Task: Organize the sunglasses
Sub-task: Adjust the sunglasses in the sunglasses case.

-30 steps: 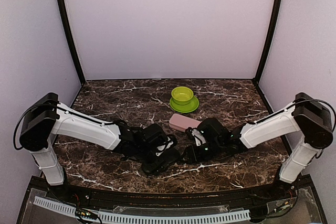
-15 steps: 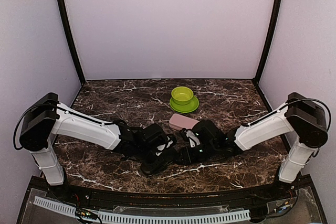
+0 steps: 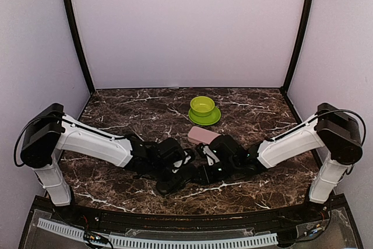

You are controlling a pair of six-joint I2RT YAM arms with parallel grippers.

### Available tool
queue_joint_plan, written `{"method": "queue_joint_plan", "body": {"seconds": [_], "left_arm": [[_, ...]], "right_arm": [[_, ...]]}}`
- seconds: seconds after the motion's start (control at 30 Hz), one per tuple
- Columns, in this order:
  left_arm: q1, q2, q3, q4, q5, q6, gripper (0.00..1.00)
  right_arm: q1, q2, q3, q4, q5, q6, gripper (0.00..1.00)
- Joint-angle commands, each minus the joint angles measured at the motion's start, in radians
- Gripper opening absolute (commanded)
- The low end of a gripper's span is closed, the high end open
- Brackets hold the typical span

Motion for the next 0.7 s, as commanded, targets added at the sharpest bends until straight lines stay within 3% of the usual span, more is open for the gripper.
{"method": "queue_joint_plan", "body": {"seconds": [0.0,0.67], "left_arm": [[-0.006,-0.041,-0.017,0.037,0.058,-0.015,0.36],[-0.006,-0.022,-0.017,0.029,0.157,0.025,0.38]], "right_arm": [[0.018,0.050,-0.007,-0.088,0.062,-0.018,0.35],[0.019,-0.024,-0.105,0.036,0.232,0.030,0.21]]}}
